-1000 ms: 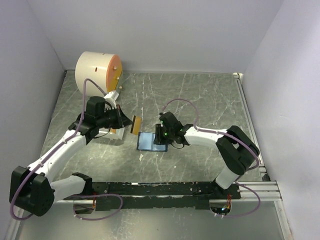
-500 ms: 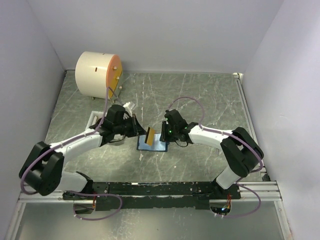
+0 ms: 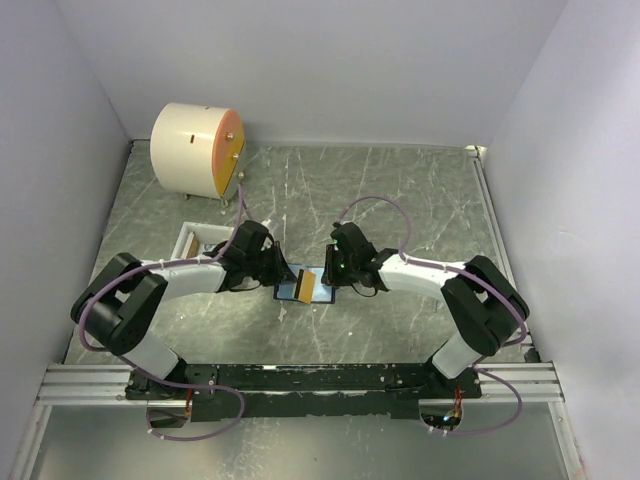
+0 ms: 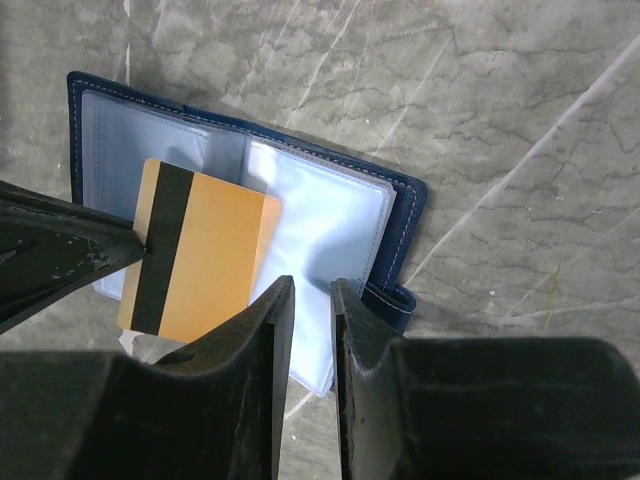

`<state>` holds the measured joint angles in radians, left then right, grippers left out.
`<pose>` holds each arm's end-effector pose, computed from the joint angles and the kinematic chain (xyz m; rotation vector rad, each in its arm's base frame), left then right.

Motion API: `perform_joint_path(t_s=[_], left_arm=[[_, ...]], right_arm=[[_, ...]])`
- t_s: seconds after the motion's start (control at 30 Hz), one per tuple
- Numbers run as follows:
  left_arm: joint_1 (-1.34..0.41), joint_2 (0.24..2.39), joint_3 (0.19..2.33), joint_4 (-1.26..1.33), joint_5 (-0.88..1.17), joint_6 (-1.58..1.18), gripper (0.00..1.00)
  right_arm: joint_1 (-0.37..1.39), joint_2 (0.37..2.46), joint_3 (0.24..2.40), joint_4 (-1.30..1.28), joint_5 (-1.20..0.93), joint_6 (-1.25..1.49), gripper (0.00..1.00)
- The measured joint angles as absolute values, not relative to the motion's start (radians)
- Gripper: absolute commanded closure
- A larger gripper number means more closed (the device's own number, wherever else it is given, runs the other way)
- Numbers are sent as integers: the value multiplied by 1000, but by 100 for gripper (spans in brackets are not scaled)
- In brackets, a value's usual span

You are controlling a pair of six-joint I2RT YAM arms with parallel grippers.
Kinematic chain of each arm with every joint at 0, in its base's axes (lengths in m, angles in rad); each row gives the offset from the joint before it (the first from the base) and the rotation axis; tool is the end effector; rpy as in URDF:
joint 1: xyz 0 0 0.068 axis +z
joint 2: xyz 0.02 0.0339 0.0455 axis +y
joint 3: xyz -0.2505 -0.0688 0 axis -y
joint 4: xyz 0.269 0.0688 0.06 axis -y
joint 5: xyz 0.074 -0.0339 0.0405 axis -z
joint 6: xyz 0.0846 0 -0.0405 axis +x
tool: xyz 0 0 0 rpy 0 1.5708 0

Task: Put the credit cards into the card holder
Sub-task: Insert the credit card into the card holder.

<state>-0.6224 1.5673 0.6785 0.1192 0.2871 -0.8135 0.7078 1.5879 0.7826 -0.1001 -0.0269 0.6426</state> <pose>0.2677 -0.2216 0.0850 -0.0876 2.5453 -0.9849 0.2658 0.2305 0.0868 -0.0960 2.5754 0.5837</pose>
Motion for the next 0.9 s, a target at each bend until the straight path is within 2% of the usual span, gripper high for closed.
perform_joint_path(t_s=[0.9], left_arm=[[-668,1608,691,131,121,-870,93]], right_arm=[[708,1563,739,-50,-22,647,78]])
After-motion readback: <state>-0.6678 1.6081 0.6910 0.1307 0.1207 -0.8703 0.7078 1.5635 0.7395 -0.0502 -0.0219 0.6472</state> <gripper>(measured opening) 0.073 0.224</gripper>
